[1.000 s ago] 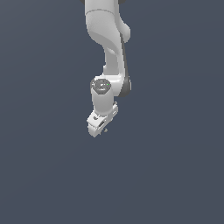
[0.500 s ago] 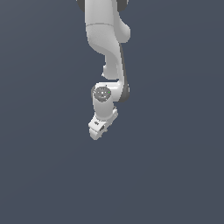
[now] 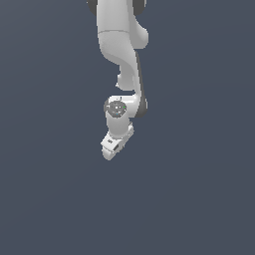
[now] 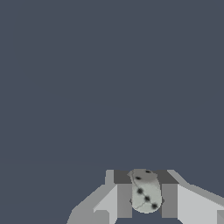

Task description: Pick up the object and move it to a goal position.

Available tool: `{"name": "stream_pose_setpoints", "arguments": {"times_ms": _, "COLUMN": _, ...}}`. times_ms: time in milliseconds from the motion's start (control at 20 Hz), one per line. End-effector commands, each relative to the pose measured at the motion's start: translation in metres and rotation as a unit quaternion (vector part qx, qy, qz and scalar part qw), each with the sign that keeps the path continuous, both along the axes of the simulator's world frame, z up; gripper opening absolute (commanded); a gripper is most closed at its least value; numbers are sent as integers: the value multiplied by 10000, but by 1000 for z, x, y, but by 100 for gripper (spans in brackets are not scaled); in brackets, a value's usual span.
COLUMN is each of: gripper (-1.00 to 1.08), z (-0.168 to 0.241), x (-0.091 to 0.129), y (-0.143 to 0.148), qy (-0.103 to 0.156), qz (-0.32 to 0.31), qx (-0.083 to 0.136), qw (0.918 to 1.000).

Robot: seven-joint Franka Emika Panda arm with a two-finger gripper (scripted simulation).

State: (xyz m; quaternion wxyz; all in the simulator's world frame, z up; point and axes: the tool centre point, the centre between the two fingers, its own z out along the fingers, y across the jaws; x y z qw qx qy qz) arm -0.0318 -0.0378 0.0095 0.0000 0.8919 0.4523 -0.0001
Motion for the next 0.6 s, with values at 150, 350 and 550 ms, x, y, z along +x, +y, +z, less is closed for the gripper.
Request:
{"name": "stream_pose_setpoints", "arguments": {"times_ms": 150, "gripper": -100, "z": -1, "x": 0, "y": 0, "qy": 0, "qz": -3, "qx": 0, "qw": 10000}}
{"name": "stream_pose_setpoints", "arguments": {"times_ms": 350, "gripper": -100, "z": 3, "x": 1, "y": 1, "qy": -1, "qz": 3, "qx": 0, "qw": 10000}}
{"name": "stream_pose_setpoints", "arguments": {"times_ms": 550, "gripper": -100, "z": 16, "x": 3, "y": 2, "qy": -1, "qz": 3, "qx": 0, "qw": 10000}}
